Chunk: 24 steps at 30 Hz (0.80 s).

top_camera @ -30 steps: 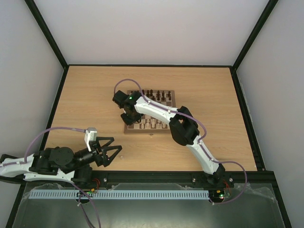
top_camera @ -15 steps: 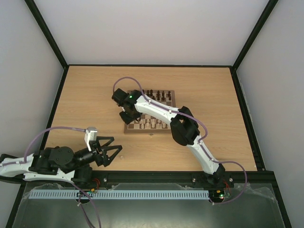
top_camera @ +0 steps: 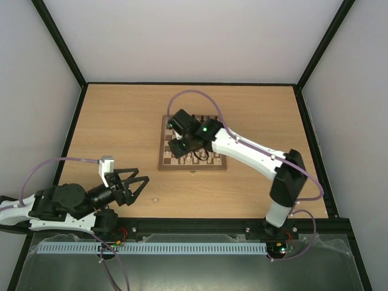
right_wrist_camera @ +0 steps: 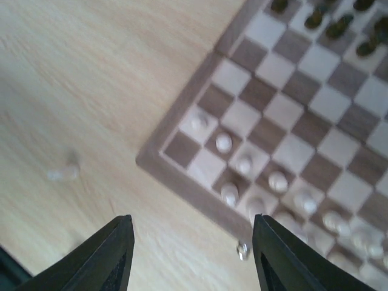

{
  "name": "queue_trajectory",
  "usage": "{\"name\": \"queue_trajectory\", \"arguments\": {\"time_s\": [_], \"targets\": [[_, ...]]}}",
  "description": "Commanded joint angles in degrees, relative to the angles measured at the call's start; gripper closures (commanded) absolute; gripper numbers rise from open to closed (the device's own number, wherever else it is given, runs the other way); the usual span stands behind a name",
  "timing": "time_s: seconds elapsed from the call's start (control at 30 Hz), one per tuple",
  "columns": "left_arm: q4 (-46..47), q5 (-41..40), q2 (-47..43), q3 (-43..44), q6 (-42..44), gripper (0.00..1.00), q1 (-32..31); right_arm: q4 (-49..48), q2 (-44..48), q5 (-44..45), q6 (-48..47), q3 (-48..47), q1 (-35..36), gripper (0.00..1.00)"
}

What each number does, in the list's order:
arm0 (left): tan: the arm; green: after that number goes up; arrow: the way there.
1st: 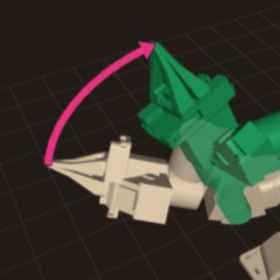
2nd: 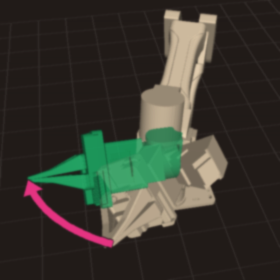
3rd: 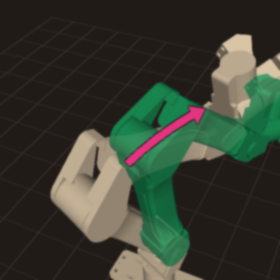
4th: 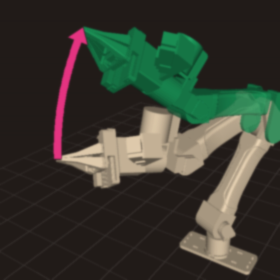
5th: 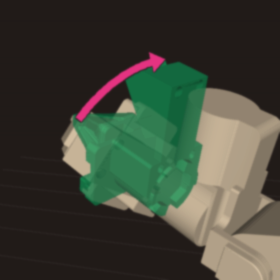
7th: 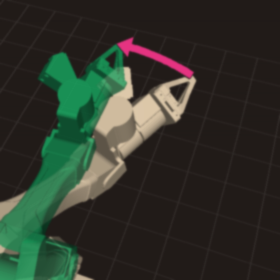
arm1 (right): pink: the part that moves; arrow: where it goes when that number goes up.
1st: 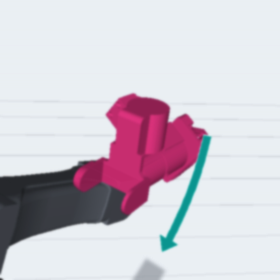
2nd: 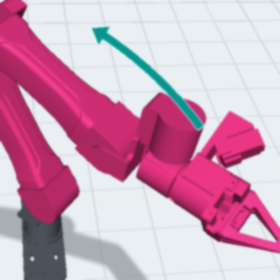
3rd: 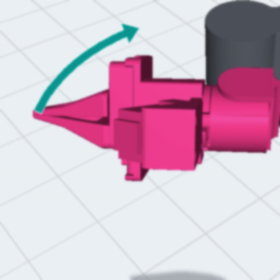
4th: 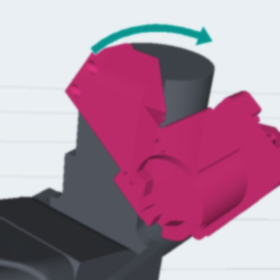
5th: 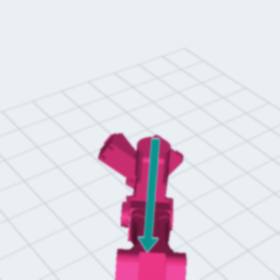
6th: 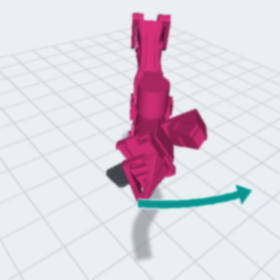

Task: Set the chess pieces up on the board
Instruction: Pick up the chess piece at the center of the board.

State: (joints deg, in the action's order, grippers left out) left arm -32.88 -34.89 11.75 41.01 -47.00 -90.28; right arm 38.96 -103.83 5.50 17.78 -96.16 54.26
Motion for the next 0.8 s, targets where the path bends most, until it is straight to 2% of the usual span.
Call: {"name": "queue_trajectory", "arguments": {"time_s": [0.0,0.2,0.37,0.6,0.77], "targets": [[-1.54,-3.96,0.80,2.05,-1.41,0.01,0.46,-3.66,7.50,-2.04,2.53,13.34,1.85,0.45],[-2.13,-5.59,1.61,3.03,-1.92,0.01,0.46,-8.05,17.49,-3.21,5.24,26.32,6.53,0.43],[-3.17,-6.63,2.31,3.87,-2.88,0.01,0.46,-10.72,20.17,-4.35,7.51,31.22,11.44,0.43],[-3.79,-6.73,-1.55,4.28,-3.74,0.01,0.46,-15.30,14.23,-1.91,10.19,30.74,18.49,0.49],[-3.09,-6.41,-4.21,4.73,-2.79,0.01,0.44,-16.66,6.58,1.05,10.60,26.31,21.20,0.55]]}}
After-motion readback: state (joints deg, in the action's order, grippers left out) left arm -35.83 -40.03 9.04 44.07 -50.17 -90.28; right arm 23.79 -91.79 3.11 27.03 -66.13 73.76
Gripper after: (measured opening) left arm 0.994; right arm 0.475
